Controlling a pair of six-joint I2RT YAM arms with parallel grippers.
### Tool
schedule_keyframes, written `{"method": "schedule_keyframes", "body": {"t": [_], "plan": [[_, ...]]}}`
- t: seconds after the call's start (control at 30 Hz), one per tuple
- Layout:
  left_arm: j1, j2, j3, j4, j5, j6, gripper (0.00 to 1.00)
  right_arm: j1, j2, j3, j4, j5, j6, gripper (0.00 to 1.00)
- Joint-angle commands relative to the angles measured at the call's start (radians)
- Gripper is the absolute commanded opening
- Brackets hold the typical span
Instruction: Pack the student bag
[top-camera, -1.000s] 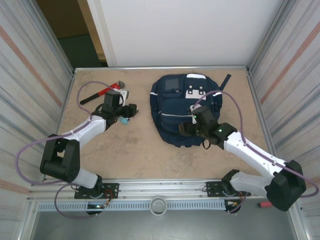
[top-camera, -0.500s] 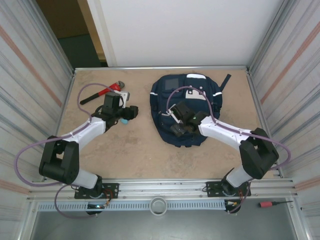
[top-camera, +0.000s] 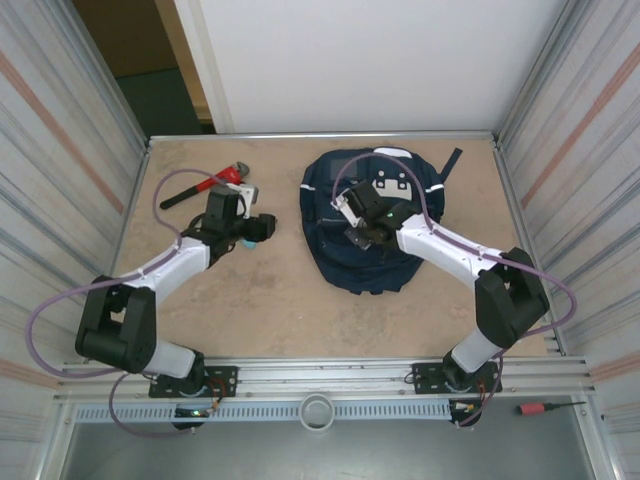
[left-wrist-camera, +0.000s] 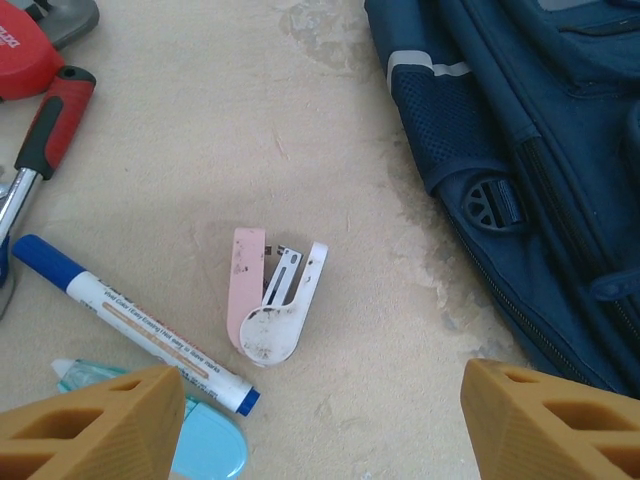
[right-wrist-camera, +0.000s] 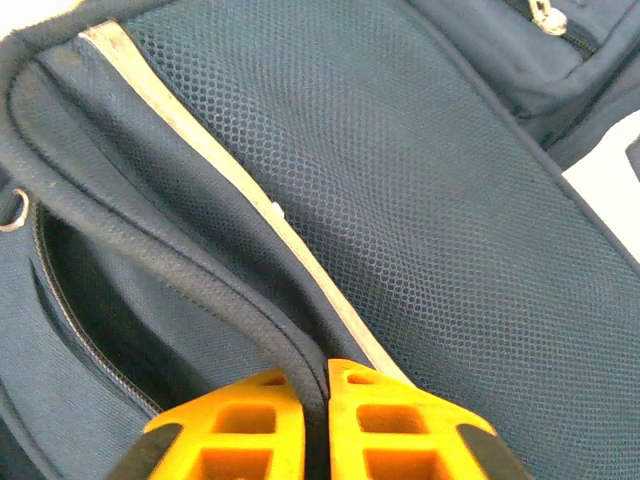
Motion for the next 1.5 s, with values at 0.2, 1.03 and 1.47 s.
{"method": "schedule_keyframes", "body": {"t": [0.2, 1.03, 1.47], "plan": [[0.008, -0.072, -0.033, 0.014, -0.054, -0.024, 0.76, -0.066, -0.007, 0.202, -0.077, -0.281, 0.255, 0.0], [-0.015, 0.509, 0.485, -0.368, -0.065, 0.069, 0.74, -0.177, 0.005, 0.24, -0.061, -0.485, 0.343, 0.0], [-0.015, 0.564, 0.513, -0.386, -0.039, 0.064, 0.47, -0.183, 0.002, 0.22, -0.05, -0.492, 0.351, 0.0]]}}
